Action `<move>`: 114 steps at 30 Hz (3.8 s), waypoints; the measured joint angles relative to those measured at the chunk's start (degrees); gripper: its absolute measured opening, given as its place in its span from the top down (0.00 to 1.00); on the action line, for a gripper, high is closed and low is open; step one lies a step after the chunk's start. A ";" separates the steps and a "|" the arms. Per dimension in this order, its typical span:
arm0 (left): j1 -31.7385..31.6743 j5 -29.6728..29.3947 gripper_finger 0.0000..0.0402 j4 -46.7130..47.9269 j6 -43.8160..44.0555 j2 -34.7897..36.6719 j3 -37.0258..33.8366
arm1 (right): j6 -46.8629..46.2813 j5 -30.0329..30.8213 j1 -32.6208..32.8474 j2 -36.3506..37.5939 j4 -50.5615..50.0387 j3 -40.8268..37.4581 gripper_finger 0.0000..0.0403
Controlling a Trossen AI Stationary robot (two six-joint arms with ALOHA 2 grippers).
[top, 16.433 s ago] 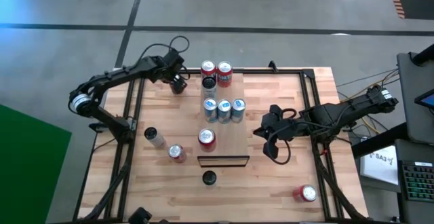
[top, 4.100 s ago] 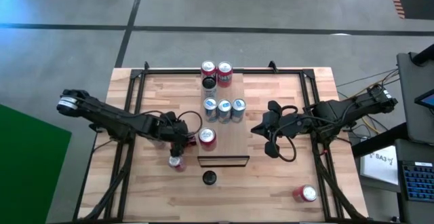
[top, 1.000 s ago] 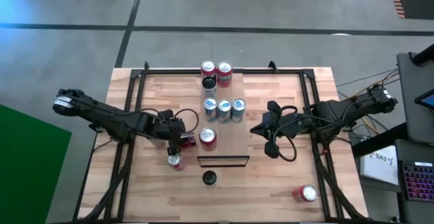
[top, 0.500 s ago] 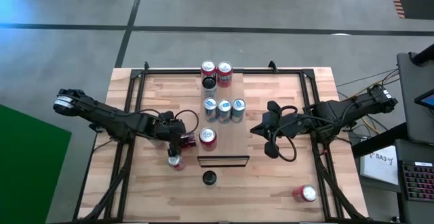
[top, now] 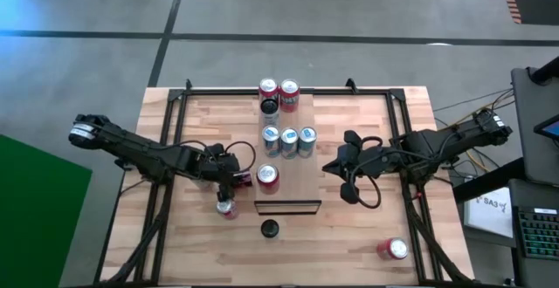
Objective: Place canned beverage on shelf
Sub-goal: Put the left white pink soda can on the shelf aligned with the other white pink soda can
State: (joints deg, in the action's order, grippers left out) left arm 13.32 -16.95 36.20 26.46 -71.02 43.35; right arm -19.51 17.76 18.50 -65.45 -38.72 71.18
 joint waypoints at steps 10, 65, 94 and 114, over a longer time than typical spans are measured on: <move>0.00 -0.02 0.42 0.03 -0.27 -0.04 0.00 | 1.42 -3.13 0.39 0.00 -0.03 -0.36 0.98; 9.12 1.27 0.34 23.50 9.53 4.15 18.84 | -15.73 -3.23 15.56 0.01 -0.64 3.52 0.98; 11.37 1.62 0.34 53.82 45.10 3.61 25.08 | -16.96 -2.56 18.62 -4.85 -0.85 3.52 0.98; 11.34 2.98 0.34 51.38 47.38 3.58 18.75 | -16.94 -2.56 18.62 -4.85 -0.85 3.52 0.98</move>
State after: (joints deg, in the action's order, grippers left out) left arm 24.67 -13.97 87.58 73.84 -67.44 62.11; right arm -36.45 15.20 37.12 -70.30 -39.57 74.70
